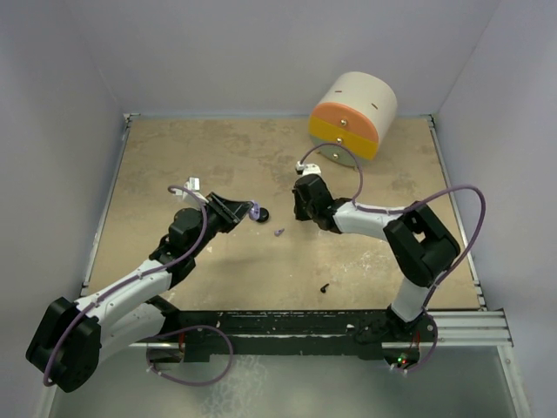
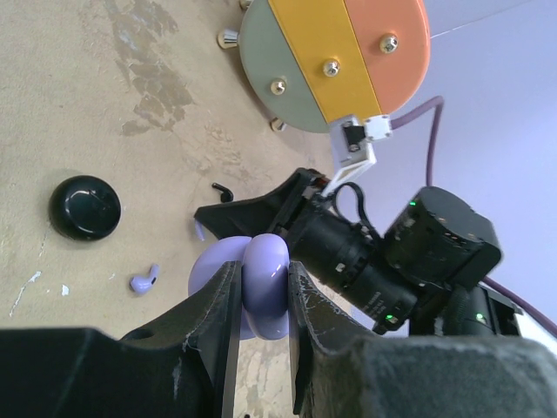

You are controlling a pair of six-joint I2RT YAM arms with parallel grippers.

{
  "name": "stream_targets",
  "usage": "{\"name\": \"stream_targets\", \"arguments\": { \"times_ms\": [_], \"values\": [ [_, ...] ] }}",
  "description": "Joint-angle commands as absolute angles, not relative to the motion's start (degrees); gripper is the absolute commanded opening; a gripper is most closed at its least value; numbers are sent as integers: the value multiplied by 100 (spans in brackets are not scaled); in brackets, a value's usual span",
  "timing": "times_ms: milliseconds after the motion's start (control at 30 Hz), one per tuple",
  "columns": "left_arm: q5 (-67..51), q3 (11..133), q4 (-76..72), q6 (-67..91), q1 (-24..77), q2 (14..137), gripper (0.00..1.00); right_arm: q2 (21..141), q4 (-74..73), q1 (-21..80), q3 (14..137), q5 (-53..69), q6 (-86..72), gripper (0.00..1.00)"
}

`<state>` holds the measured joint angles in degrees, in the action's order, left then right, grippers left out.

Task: Insert the wireless bluetooth earbuds into the charging case
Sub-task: Pick up the earbud from the center of the board.

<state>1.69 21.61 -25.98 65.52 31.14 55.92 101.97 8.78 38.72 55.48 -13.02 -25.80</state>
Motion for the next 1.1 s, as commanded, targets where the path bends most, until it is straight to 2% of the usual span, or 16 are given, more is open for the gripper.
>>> {"name": "stream_targets", "arguments": {
  "times_ms": [0, 367, 667, 900, 1067],
  "values": [
    [84, 2170, -2883, 6631, 3076, 5580, 0, 9471, 1085, 3889, 5540, -1661, -2475, 2],
    [-65, 2252, -3047, 6769, 3069, 5708, 0, 8542, 1942, 3892, 5291, -1446, -2287, 0],
    [-125, 2256, -3207, 6956, 3068, 5791, 0, 8221, 2394, 3893, 5069, -1099, -2130, 0],
    [-303, 2630, -3697, 7620, 3025, 6415, 0, 7883, 3365, 3892, 4749, -886, -2027, 0],
    [-486, 2724, -4617, 8351, 3008, 7009, 0, 7731, 3954, 3887, 4658, -721, -1889, 0]
  ]
}}
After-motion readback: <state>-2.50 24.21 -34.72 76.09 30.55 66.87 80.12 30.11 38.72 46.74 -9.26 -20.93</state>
